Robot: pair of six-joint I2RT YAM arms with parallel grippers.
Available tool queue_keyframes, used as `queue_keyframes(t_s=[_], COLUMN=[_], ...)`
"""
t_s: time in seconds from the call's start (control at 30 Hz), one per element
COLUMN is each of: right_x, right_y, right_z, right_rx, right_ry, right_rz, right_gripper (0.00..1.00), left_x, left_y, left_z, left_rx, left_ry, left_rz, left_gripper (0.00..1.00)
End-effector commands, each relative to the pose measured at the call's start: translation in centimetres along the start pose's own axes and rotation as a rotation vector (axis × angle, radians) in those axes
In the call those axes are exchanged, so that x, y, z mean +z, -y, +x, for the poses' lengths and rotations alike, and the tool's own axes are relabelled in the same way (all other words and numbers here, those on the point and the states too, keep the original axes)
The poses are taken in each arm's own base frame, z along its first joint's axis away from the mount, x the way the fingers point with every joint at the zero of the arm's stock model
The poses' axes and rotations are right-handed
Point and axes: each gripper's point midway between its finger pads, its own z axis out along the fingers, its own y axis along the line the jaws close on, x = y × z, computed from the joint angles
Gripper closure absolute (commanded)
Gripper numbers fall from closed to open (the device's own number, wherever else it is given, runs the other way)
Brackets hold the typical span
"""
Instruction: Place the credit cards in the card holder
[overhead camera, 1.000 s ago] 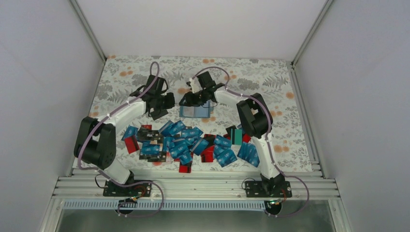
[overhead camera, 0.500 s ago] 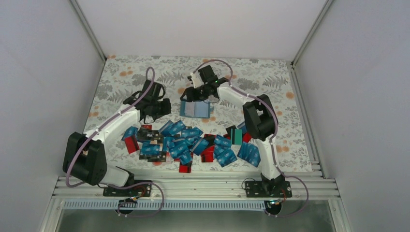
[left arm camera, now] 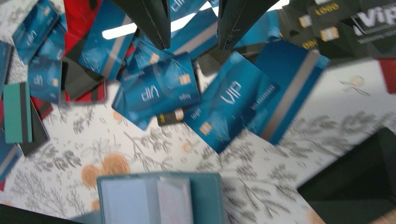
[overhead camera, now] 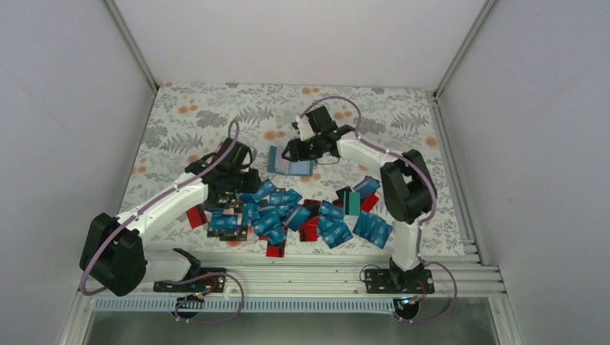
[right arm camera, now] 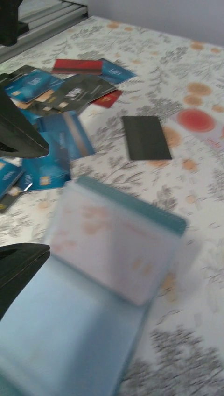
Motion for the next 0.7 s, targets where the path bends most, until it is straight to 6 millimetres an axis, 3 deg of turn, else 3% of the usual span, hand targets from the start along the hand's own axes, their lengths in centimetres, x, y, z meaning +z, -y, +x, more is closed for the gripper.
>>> queue_keyframes(t_s=[0.0,0.1,0.17,0.37,0.5,0.67], right_x=[-3.5,-5.1,-5.7,-6.8,-7.0,-7.4], right_y=[0.3,0.7,0.3,-0.8,0.6,3.4], right_z=[1.8,4.7,7.7,13.9,15.6,15.7], right_rx=[0.039,0.124,0.204,0.359,0.364,0.341], right_ry=[0.058,0.060,0.033,-0.003,0.003,0.013], right_rz=[0.070,0.081,0.030,-0.024,0.046,0.154], right_gripper=[0.52,0.52,0.51,0.50,0.49,0.51], left_x=[0.2,1.2,2.1,4.1,4.3,3.9], left_y=[1.8,3.0,3.9,6.1,7.4,8.9], left_z=[2.1,3.6,4.2,4.8,5.4,6.6], left_rx=[0.061,0.089,0.098,0.137,0.251,0.446], left_ry=[-0.038,-0.068,-0.083,-0.118,-0.120,-0.123], left_rz=[0.074,0.127,0.159,0.223,0.170,0.063], left_gripper=[0.72,0.71,0.72,0.75,0.69,0.50])
